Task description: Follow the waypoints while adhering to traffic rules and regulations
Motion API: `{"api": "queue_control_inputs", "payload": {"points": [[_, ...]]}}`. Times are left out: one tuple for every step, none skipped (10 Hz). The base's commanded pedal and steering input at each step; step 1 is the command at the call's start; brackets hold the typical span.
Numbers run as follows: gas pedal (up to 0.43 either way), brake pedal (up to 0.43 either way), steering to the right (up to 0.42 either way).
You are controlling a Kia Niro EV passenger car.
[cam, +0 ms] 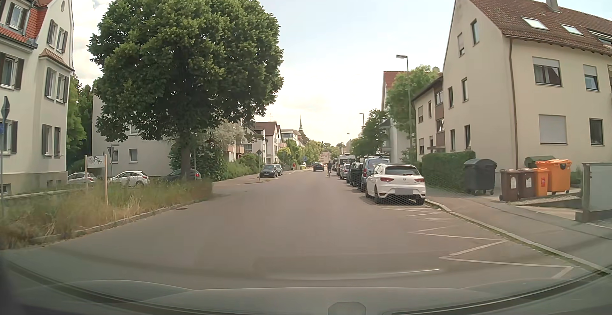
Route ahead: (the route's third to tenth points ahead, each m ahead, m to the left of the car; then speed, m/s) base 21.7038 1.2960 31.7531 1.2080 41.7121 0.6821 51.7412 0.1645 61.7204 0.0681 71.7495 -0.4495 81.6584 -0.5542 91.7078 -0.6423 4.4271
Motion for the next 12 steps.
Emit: {"api": "queue_control_inputs", "payload": {"points": [[0.098,0.000,0.009],[0.110,0.000,0.009],[0.110,0.000,0.009],[0.110,0.000,0.008],[0.067,0.000,0.005],[0.028,0.000,0.002],[0.020,0.000,0.000],[0.000,0.000,0.000],[0.000,0.000,0.000],[0.000,0.000,-0.004],[0.000,0.000,-0.008],[0.000,0.000,-0.015]]}}
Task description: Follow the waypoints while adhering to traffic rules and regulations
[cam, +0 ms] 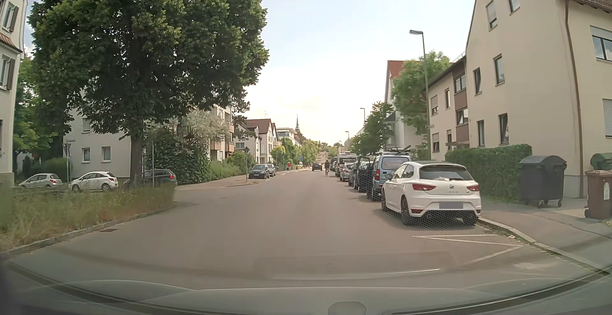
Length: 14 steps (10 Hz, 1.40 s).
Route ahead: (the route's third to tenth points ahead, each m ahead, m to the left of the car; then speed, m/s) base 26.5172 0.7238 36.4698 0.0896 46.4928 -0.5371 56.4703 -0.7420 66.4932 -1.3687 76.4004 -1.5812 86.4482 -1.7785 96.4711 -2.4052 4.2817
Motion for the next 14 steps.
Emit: {"api": "queue_control_inputs", "payload": {"points": [[0.000,0.000,-0.020],[0.000,0.000,-0.022],[0.000,0.000,-0.023],[0.000,0.000,-0.026],[0.000,0.000,-0.034],[0.000,0.000,-0.046],[0.000,0.000,-0.057],[0.000,0.000,-0.064],[0.000,0.000,-0.072],[0.008,0.000,-0.079],[0.047,0.000,-0.086],[0.079,0.000,-0.089],[0.098,0.000,-0.090],[0.098,0.000,-0.092]]}}
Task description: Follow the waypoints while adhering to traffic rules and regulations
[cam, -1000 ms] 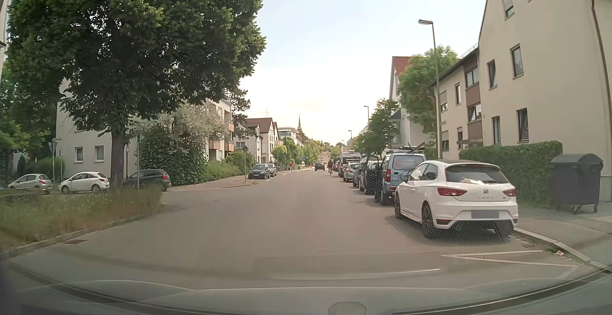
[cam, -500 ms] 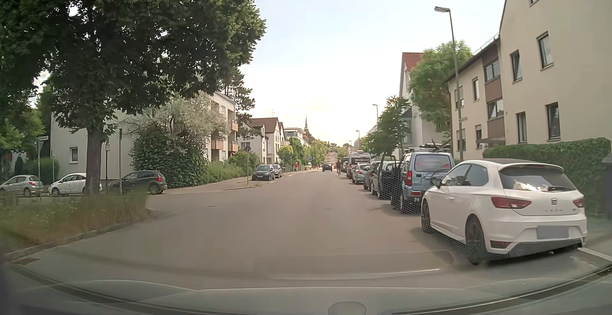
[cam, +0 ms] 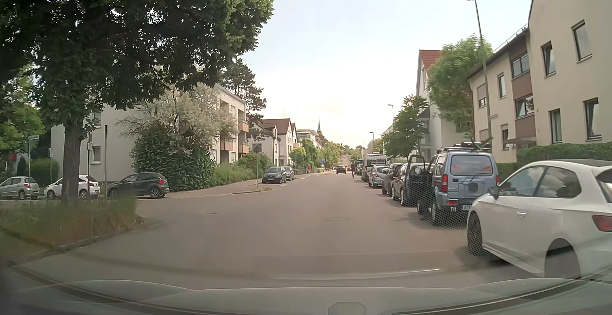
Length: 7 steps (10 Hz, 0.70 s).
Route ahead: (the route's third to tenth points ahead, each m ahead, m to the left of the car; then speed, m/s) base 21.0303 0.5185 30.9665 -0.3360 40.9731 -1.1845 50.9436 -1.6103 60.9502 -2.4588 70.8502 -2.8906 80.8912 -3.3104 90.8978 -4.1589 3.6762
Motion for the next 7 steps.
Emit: {"api": "queue_control_inputs", "payload": {"points": [[0.098,0.000,-0.094],[0.098,0.000,-0.097],[0.098,0.000,-0.099],[0.098,0.000,-0.097],[0.110,0.000,-0.086],[0.110,0.000,-0.075],[0.110,0.000,-0.063]]}}
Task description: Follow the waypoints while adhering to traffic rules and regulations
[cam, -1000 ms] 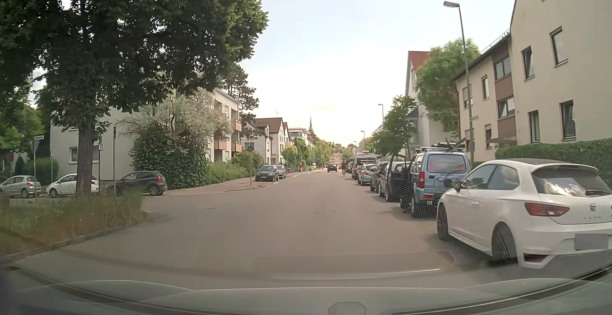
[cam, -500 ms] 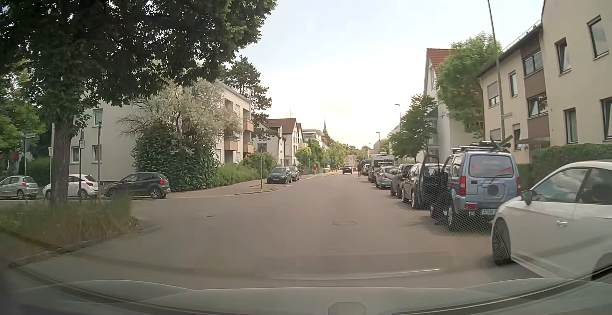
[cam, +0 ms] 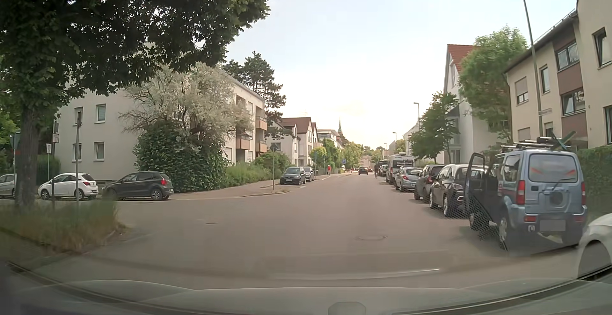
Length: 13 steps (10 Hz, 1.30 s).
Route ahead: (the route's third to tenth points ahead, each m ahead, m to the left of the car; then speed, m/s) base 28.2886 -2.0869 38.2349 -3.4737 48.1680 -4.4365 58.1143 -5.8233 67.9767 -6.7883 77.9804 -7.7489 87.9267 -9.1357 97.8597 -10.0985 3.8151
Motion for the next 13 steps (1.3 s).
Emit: {"api": "queue_control_inputs", "payload": {"points": [[0.110,0.000,-0.053],[0.110,0.000,-0.040],[0.110,0.000,-0.030],[0.110,0.000,-0.021],[0.110,0.000,-0.007],[0.110,0.000,0.005],[0.110,0.000,0.025],[0.110,0.000,0.046],[0.110,0.000,0.064],[0.110,0.000,0.080],[0.110,0.000,0.087],[0.110,0.000,0.094],[0.110,0.000,0.103]]}}
